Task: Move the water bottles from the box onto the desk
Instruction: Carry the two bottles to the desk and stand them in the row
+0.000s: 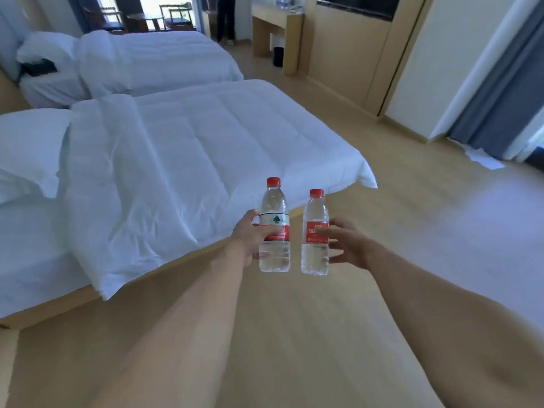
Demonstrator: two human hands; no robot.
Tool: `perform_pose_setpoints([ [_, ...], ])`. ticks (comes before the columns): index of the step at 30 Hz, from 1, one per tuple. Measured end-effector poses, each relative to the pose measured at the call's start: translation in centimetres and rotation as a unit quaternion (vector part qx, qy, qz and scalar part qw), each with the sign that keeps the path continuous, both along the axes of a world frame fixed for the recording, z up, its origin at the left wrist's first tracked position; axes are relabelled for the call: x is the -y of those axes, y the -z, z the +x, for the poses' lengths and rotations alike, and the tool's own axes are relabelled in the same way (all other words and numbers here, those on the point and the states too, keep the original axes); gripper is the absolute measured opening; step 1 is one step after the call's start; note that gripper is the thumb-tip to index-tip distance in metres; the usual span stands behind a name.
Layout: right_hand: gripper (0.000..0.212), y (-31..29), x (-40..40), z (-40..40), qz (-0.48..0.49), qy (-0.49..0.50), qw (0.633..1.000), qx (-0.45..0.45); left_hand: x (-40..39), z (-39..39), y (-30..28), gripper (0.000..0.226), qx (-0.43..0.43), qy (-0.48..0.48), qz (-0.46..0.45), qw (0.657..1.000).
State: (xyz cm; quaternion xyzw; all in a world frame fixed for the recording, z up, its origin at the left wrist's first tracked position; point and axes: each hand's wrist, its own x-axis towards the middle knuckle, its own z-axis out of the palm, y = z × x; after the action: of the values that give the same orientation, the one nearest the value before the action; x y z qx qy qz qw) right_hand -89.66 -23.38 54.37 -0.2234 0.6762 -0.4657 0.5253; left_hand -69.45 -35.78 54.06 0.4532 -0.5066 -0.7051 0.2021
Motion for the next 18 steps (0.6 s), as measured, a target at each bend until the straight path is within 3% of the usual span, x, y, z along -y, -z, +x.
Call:
perform_pose_setpoints([
  [9,0.027,-2.0,-9.3,-14.2,-0.01,0.145,0.989,-0.011,-3.8,-17.5,-3.2,0.054,-0.01,0.141,-0.045,0.989],
  [18,0.045,-2.2,-11.7,-23.7,-0.025,0.242,0.97,-0.021,-3.4,-31.3,-3.7,0.039,-0.024,0.261,-0.074,0.962],
])
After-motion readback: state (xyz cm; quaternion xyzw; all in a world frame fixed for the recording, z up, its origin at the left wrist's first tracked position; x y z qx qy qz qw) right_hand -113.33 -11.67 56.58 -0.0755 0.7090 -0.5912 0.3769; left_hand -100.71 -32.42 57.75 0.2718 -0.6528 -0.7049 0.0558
